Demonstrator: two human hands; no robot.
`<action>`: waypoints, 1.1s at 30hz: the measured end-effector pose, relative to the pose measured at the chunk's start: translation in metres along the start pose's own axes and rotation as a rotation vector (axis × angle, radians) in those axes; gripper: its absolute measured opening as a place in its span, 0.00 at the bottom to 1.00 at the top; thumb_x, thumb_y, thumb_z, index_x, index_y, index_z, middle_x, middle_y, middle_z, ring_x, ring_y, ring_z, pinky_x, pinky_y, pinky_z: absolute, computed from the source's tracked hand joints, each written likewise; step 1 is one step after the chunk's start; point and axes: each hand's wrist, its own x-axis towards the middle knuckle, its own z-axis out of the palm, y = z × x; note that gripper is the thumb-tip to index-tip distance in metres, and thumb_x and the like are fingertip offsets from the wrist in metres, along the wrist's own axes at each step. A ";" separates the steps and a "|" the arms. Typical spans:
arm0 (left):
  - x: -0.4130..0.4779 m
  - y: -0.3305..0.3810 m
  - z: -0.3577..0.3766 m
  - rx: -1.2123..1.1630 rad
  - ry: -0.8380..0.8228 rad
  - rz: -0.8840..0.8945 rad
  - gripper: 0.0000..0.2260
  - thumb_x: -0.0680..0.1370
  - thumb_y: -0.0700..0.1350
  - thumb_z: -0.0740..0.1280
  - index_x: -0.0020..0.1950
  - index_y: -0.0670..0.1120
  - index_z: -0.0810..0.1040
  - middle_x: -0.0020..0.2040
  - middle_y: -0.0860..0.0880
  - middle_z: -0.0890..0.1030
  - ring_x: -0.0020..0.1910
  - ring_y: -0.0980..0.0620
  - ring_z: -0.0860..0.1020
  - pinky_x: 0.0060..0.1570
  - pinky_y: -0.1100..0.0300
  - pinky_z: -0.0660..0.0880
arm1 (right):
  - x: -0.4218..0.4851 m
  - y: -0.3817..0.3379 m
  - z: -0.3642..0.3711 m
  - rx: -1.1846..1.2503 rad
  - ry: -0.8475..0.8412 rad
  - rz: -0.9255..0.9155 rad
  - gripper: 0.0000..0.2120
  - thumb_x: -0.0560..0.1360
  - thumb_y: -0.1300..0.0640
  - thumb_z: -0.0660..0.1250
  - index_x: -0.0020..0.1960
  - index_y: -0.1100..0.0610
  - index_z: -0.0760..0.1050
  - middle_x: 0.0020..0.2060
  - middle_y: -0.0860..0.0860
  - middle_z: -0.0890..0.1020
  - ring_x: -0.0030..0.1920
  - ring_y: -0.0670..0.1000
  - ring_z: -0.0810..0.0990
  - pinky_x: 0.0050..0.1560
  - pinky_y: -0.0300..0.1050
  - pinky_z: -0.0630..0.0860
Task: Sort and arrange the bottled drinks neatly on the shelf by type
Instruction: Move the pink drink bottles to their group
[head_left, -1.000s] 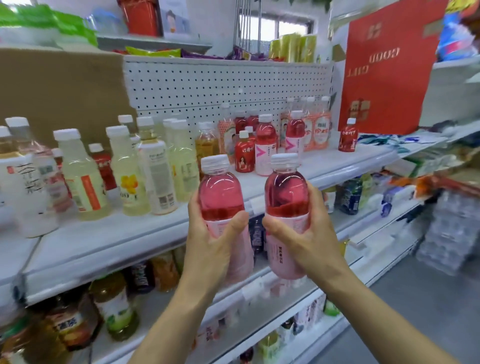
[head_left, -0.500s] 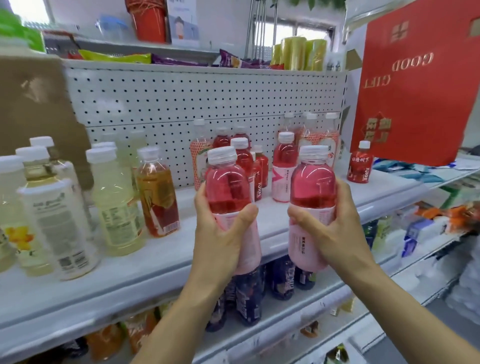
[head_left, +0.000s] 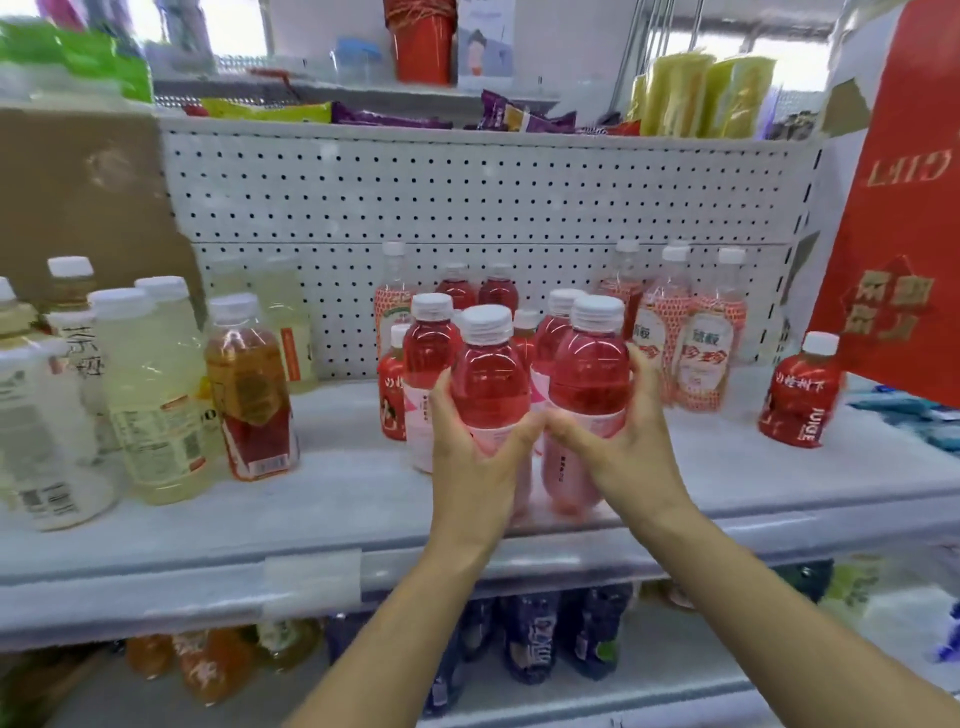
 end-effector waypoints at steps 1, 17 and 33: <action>0.001 -0.004 0.005 0.020 0.009 -0.005 0.34 0.73 0.47 0.77 0.72 0.55 0.62 0.63 0.56 0.77 0.60 0.63 0.77 0.61 0.69 0.73 | 0.003 0.007 0.001 0.016 -0.012 0.009 0.40 0.68 0.58 0.79 0.73 0.50 0.60 0.59 0.44 0.78 0.58 0.38 0.79 0.61 0.35 0.75; 0.036 -0.021 -0.033 0.329 0.009 -0.159 0.70 0.48 0.67 0.83 0.79 0.63 0.41 0.80 0.54 0.54 0.79 0.50 0.55 0.77 0.42 0.56 | 0.026 0.035 -0.009 0.051 -0.106 0.124 0.52 0.66 0.47 0.80 0.78 0.38 0.48 0.70 0.37 0.65 0.68 0.38 0.69 0.63 0.37 0.67; 0.027 -0.024 0.027 0.293 -0.214 -0.181 0.62 0.58 0.65 0.78 0.81 0.56 0.42 0.76 0.56 0.50 0.78 0.56 0.48 0.75 0.54 0.50 | 0.039 0.039 -0.026 0.081 -0.043 0.153 0.37 0.68 0.38 0.75 0.72 0.46 0.66 0.61 0.44 0.80 0.60 0.43 0.79 0.64 0.49 0.76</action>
